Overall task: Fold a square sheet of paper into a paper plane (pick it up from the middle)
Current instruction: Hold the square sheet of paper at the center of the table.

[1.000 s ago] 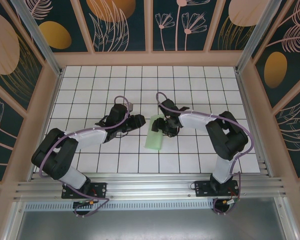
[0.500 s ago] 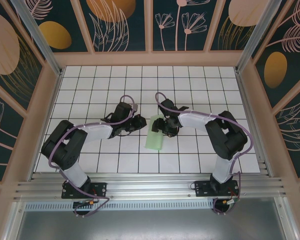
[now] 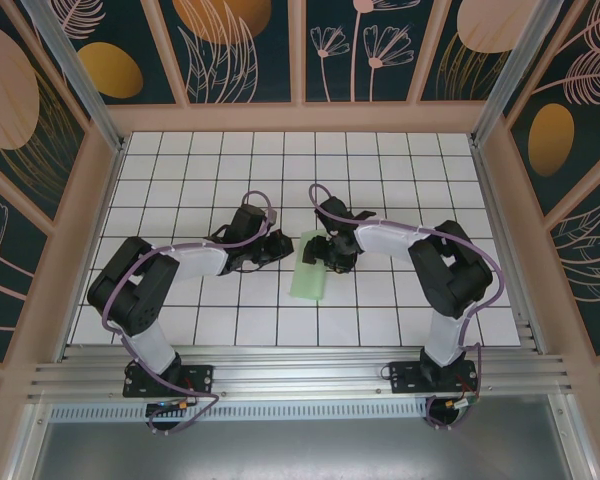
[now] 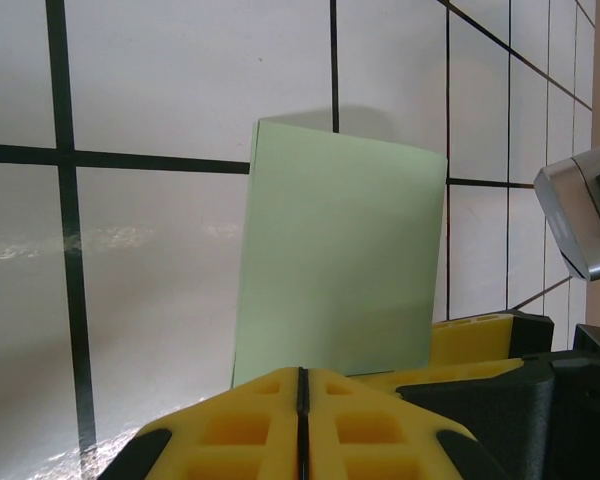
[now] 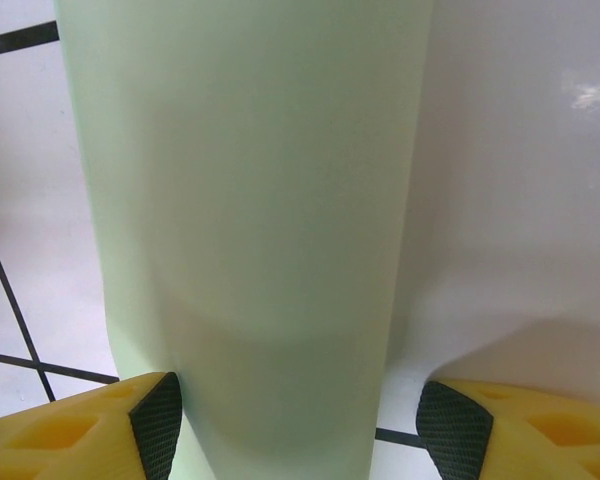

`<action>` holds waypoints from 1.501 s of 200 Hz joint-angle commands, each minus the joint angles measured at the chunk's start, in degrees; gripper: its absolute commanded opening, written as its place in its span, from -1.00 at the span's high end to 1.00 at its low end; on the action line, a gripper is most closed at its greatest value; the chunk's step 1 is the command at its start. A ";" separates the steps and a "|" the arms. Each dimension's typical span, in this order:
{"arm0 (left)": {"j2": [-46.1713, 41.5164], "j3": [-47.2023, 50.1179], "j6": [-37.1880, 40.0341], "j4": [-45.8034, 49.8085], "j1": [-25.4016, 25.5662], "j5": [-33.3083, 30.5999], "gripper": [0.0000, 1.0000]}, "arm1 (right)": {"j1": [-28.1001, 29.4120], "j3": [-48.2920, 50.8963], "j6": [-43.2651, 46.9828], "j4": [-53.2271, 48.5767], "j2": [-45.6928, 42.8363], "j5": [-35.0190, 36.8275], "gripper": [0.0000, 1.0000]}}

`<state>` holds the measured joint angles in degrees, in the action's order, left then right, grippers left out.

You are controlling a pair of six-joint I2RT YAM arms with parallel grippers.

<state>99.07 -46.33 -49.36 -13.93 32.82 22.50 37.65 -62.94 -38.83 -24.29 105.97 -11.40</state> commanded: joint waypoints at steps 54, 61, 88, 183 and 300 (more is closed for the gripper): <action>2.15 -1.49 0.10 0.11 0.23 2.56 0.79 | 0.23 3.72 1.92 1.27 8.89 5.86 -0.41; 2.52 -1.57 -0.07 -0.19 0.22 3.03 0.81 | 0.23 3.72 1.96 1.27 8.89 5.86 -0.41; 3.88 -1.69 -1.04 -1.44 0.22 4.21 1.00 | 0.32 3.84 1.84 1.52 9.04 5.86 -0.41; 6.38 -1.53 -2.49 -5.35 0.23 8.29 1.00 | 0.56 4.16 1.65 1.97 9.58 5.64 -0.41; 9.48 -2.39 -1.47 -4.15 0.21 8.40 1.00 | 0.94 4.21 1.32 2.06 9.82 5.60 -0.41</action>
<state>107.24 -47.62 -51.35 -18.02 32.82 31.05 38.28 -63.07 -38.85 -24.49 106.34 -9.96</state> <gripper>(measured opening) 0.067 0.704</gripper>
